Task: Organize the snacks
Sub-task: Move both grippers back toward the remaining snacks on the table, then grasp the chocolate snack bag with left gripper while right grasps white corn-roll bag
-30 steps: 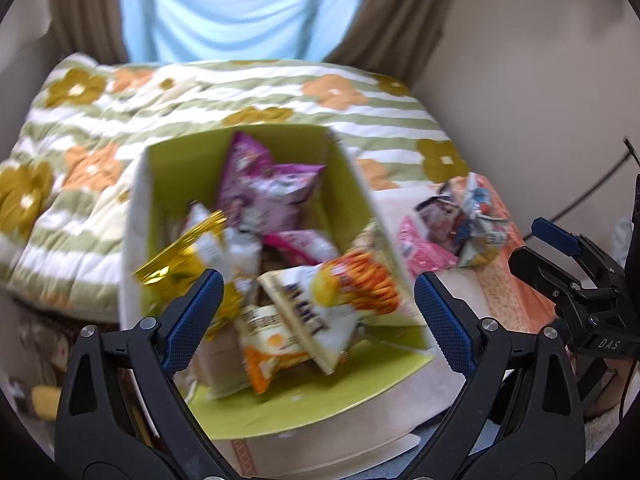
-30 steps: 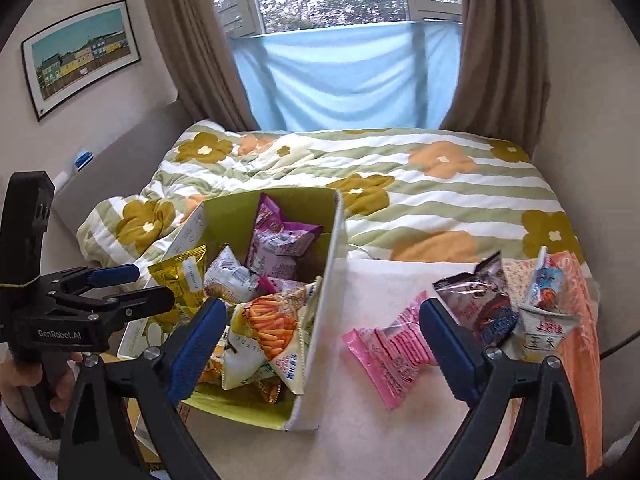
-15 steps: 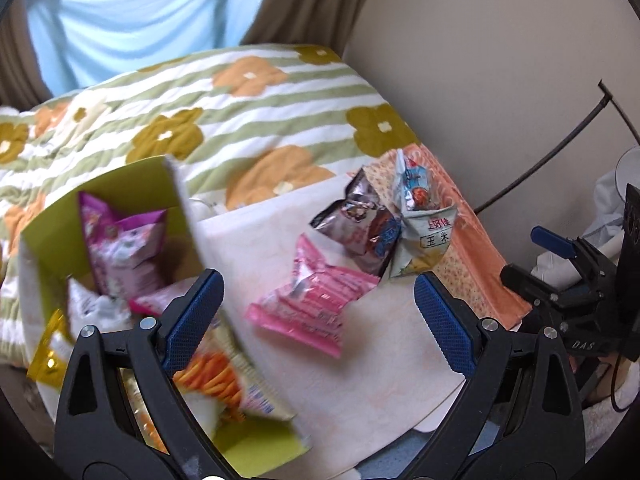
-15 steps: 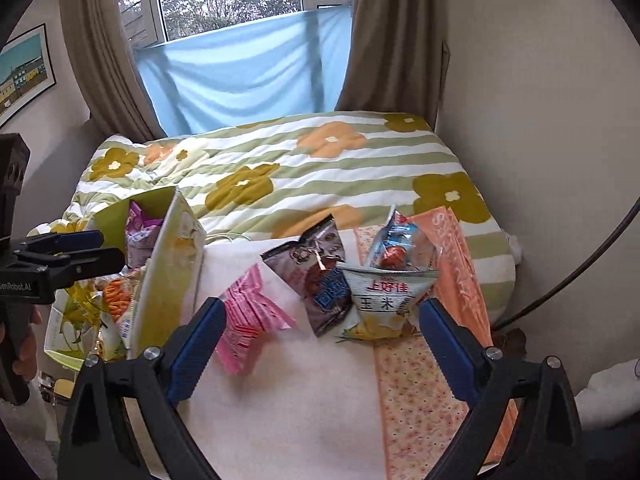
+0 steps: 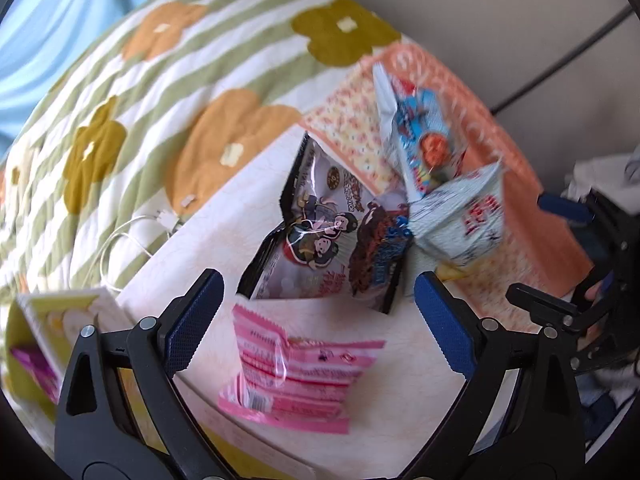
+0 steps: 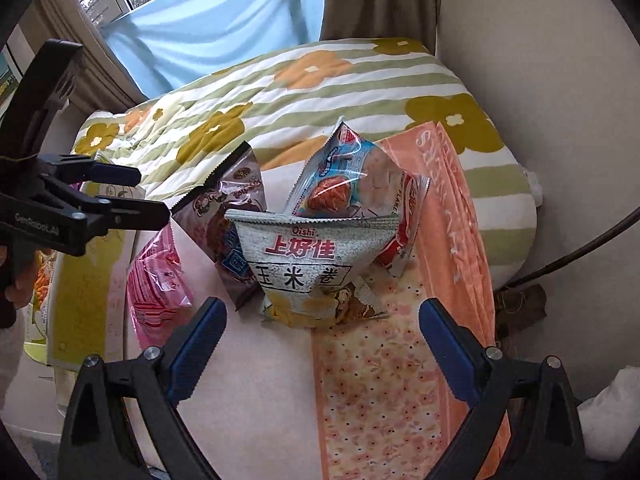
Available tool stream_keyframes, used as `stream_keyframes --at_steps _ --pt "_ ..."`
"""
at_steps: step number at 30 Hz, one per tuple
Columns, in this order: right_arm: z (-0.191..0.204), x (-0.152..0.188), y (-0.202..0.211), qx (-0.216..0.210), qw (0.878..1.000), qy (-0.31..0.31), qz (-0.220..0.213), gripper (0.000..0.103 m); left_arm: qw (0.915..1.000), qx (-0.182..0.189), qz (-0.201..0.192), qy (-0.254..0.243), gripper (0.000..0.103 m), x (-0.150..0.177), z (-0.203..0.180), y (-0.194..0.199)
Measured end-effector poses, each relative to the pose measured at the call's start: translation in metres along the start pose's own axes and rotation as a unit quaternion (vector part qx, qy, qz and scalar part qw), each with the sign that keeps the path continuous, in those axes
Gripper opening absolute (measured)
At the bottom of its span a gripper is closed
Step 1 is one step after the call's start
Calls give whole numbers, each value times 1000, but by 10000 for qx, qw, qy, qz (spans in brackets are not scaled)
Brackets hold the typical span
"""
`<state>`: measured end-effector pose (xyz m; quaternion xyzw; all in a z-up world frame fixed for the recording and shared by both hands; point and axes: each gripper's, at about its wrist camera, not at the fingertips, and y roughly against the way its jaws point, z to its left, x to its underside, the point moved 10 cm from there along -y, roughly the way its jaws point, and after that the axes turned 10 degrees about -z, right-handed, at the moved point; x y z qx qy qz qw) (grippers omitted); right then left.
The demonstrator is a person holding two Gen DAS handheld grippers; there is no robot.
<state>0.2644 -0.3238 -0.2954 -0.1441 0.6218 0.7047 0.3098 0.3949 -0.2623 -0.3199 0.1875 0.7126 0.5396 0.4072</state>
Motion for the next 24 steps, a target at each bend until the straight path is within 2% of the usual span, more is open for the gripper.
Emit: stream_keyframes --at_steps 3,7,12,15,17,18,24 --pt "5 3 -17 -180 9995 266 65 96 9992 93 338 -188 96 3 0 -25" --pt "11 2 -34 -375 9979 520 -7 96 9973 357 599 -244 96 3 -4 -48" --pt "7 0 -52 -258 9967 764 -49 96 9957 543 684 -313 96 -2 -14 -63" --pt "5 0 -59 -374 9968 712 -36 96 9950 674 702 -226 95 -3 -17 -67" --pt "5 0 -62 -440 9966 697 -7 96 9948 713 698 -226 87 -3 -19 -69" --pt "4 0 -63 -443 9965 703 -4 96 9947 704 710 -248 76 -2 -19 -69" --pt "1 -1 -67 -479 9966 675 10 96 9951 725 639 -184 68 3 -25 -65"
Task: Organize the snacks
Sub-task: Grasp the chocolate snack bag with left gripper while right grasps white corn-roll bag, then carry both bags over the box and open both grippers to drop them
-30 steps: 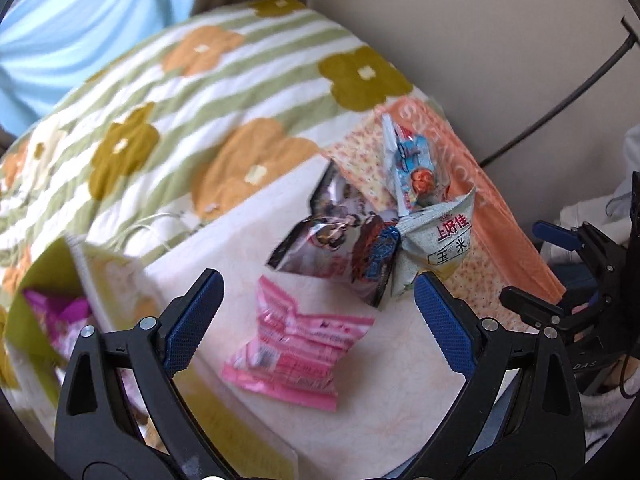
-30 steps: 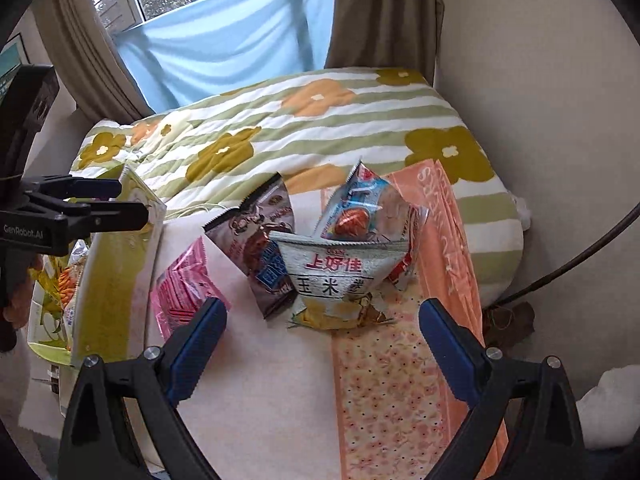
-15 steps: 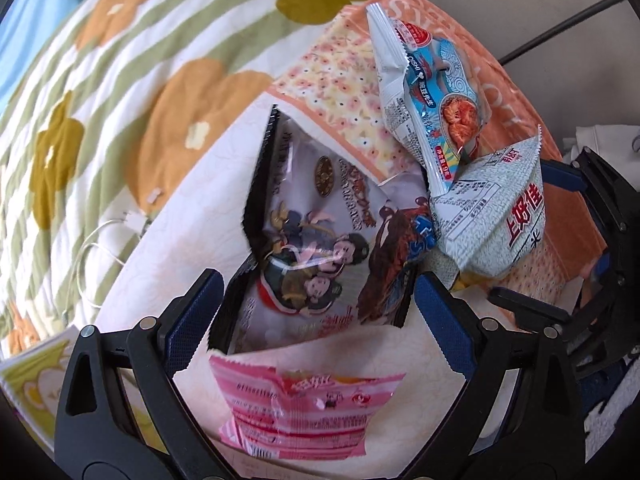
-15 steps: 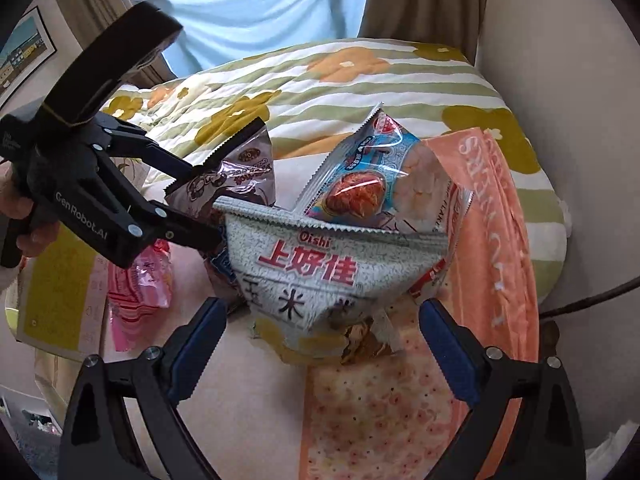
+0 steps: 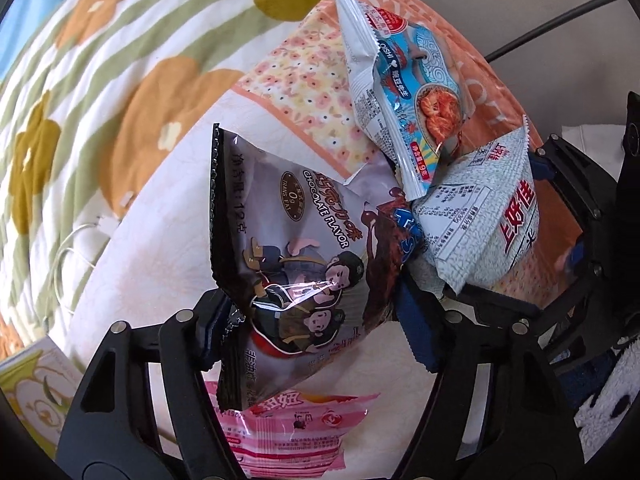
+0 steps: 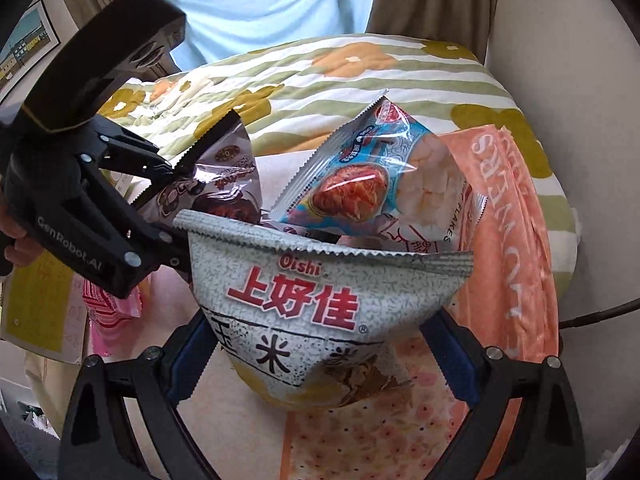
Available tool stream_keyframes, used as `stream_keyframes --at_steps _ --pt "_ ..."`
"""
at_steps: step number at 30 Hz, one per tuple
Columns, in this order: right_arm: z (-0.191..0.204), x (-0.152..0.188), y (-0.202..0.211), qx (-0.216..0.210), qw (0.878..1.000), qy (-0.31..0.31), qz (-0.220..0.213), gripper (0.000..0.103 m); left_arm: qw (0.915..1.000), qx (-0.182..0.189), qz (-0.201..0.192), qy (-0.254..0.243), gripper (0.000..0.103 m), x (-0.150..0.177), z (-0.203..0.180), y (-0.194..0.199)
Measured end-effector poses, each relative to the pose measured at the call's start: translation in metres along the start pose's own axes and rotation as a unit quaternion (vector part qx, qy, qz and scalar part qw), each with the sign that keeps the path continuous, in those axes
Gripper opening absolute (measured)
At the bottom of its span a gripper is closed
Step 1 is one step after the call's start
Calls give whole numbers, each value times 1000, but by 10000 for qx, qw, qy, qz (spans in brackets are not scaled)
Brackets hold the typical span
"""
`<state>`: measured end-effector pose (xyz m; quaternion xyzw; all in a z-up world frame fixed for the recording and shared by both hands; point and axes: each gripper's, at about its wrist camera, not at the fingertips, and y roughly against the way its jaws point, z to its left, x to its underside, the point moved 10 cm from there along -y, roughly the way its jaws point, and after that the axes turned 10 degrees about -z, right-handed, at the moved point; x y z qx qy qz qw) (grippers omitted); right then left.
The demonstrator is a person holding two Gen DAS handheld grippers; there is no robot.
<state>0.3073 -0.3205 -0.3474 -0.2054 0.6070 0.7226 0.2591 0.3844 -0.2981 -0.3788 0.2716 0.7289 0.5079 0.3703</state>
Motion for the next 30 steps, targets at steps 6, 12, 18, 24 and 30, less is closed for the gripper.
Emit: stream_keyframes --at_steps 6,12,18,24,30 --pt "0 1 1 31 10000 15 -51 96 9998 1 -87 175 65 8 0 10" --pt "2 -3 4 40 9999 34 -128 96 9992 -251 -194 257 65 14 9 27" --pt "9 -1 1 -14 9998 179 -69 75 9984 -315 -319 345 65 23 6 44" --pt "12 -3 16 75 9996 198 -208 66 9971 -383 -550 365 65 27 1 64" --pt "18 -16 51 182 9980 319 -509 65 9922 -484 -1045 486 65 25 -3 106"
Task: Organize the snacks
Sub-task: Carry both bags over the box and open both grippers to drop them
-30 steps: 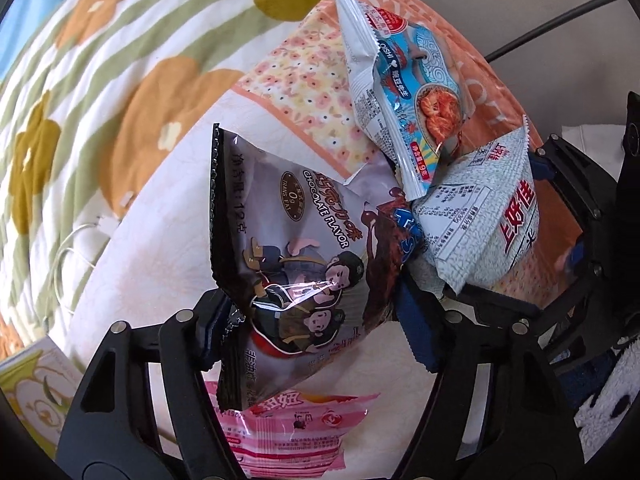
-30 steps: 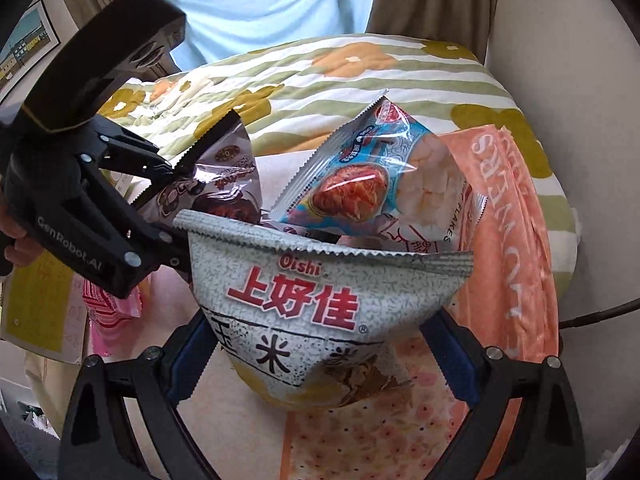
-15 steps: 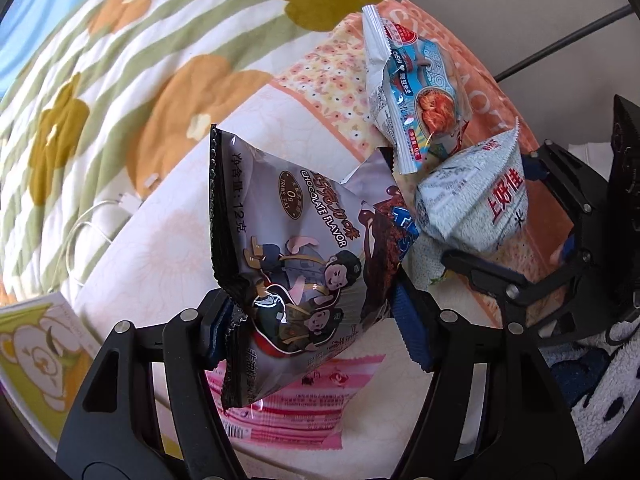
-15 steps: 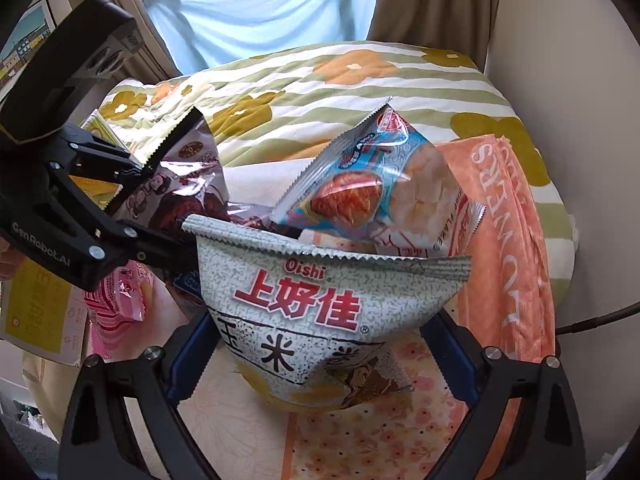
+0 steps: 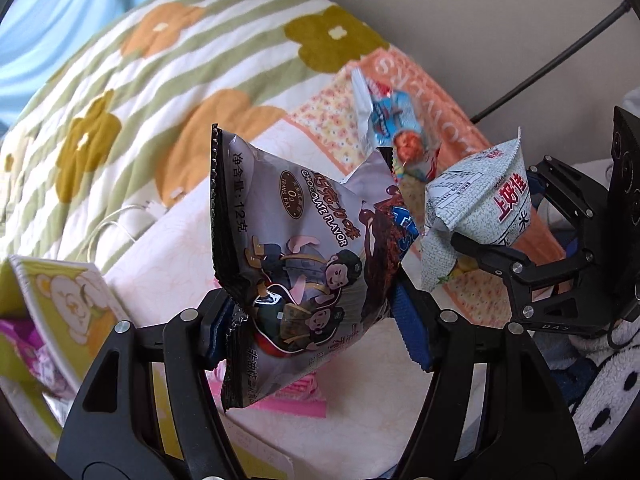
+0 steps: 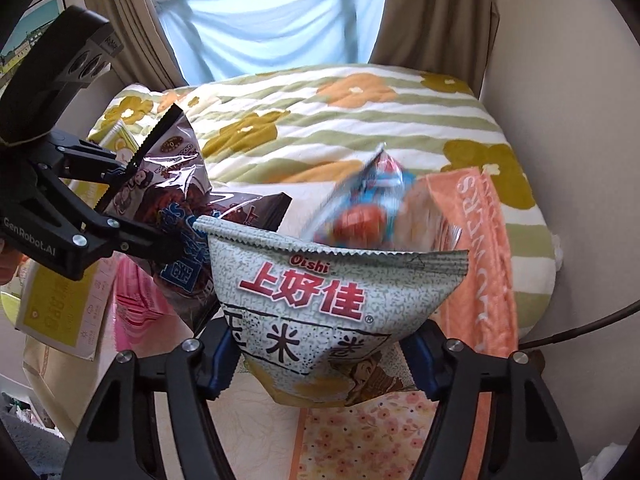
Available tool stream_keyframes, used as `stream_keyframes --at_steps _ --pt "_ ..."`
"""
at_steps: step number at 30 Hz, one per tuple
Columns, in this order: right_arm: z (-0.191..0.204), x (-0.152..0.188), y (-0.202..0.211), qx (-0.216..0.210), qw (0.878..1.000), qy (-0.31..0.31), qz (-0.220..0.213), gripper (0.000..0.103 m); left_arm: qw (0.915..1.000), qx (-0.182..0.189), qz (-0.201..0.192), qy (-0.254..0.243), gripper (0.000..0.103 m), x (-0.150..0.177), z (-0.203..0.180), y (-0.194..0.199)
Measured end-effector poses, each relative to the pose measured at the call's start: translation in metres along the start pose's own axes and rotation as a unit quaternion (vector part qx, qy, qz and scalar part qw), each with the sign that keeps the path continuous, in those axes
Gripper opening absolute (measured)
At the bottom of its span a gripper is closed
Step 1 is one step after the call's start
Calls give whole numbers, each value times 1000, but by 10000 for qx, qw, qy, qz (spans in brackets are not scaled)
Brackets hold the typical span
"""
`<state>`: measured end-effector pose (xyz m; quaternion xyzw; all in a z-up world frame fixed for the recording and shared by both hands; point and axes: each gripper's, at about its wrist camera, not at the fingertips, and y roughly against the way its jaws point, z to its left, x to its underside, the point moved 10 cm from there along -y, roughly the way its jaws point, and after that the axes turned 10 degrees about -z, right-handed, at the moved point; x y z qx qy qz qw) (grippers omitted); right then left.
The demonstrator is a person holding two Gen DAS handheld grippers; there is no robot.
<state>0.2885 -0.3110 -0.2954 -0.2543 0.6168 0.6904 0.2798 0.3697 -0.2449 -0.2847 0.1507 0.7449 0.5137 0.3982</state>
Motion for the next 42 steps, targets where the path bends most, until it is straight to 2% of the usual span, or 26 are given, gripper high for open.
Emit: stream_keyframes --at_steps 6,12,22,25,29,32,38,41,42 --pt "18 -26 35 6 9992 237 -335 65 9975 -134 -615 307 65 -3 14 63" --pt "57 -59 59 -183 9970 411 -635 65 9908 -435 -1079 688 65 13 51 128" --pt "172 -110 73 -857 9873 829 -1048 65 9704 -1103 -1539 1499 65 69 150 219" --pt "206 -123 70 -1036 9840 961 -1089 65 9645 -1171 -1602 1744 65 84 180 236" --pt "245 -135 56 -1224 9820 1027 -1010 65 9598 -1258 -1626 1909 65 101 217 249" --pt "274 -140 46 -1280 9821 1037 -914 65 9593 -1173 -1582 2026 65 113 242 250" --pt "306 -145 24 -1189 9843 1030 -797 65 9658 -823 -1319 2073 65 129 280 226" --pt "316 -144 12 -1096 9868 960 -706 65 9679 -763 -1229 2054 71 132 296 209" --pt "318 -143 7 -1070 9877 926 -664 65 9676 -791 -1188 2081 82 133 301 205"
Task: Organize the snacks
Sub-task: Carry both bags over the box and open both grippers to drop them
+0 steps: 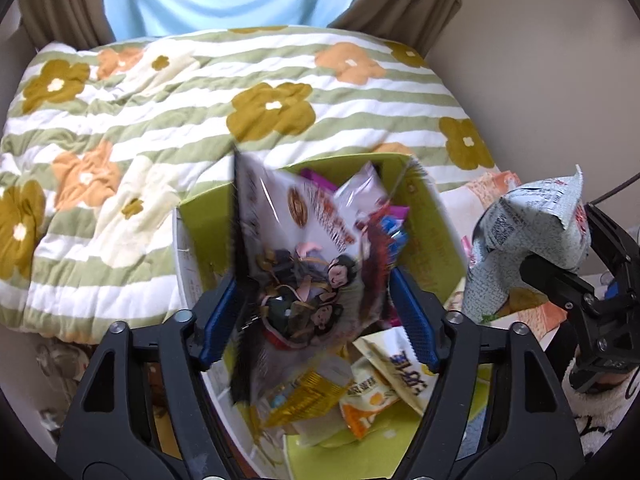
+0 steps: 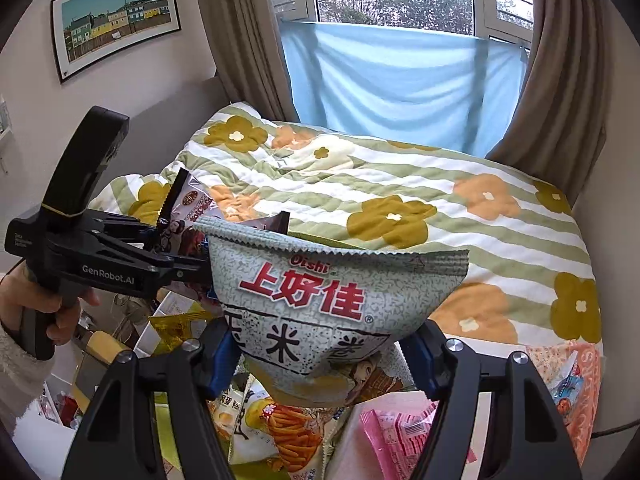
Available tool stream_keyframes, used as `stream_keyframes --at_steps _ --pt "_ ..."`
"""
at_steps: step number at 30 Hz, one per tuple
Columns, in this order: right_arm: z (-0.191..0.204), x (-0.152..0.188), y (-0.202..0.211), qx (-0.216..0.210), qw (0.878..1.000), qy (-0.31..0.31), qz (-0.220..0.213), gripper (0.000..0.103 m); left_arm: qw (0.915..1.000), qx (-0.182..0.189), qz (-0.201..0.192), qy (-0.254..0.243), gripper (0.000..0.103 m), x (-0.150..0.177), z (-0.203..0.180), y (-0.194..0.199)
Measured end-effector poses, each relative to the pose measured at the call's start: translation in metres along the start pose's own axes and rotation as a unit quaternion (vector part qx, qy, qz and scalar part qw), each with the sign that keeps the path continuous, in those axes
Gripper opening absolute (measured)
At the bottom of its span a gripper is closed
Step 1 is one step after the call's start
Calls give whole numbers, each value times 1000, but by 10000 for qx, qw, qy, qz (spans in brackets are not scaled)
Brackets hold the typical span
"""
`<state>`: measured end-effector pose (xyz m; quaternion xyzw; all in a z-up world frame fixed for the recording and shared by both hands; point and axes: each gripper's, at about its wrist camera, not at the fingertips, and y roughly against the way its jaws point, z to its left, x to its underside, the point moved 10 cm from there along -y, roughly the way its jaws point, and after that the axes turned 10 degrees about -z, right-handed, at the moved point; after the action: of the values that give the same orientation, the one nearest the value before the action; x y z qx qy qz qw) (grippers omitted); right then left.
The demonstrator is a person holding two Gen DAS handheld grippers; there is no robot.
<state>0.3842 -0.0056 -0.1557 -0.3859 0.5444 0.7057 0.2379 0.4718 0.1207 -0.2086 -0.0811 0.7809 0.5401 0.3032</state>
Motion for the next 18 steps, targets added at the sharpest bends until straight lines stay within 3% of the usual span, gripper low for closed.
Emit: stream_keyframes --at_steps 1,3,9,14,18 --pt "1 0 -4 25 10000 -26 38 65 10000 -61 11 15 96 0 6 -5" --pt "4 3 -13 67 9999 -70 132 65 9999 -145 -16 -5 101 2 13 -8" --pt "7 7 -25 64 9994 -58 326 65 9977 -542 -357 214 101 9 38 16" --pt "12 10 -37 -117 9986 -128 503 65 9898 -1107 -855 252 101 14 47 51" --pt "19 14 -49 -239 9973 -256 639 66 9856 -1346 -950 383 101 20 52 59"
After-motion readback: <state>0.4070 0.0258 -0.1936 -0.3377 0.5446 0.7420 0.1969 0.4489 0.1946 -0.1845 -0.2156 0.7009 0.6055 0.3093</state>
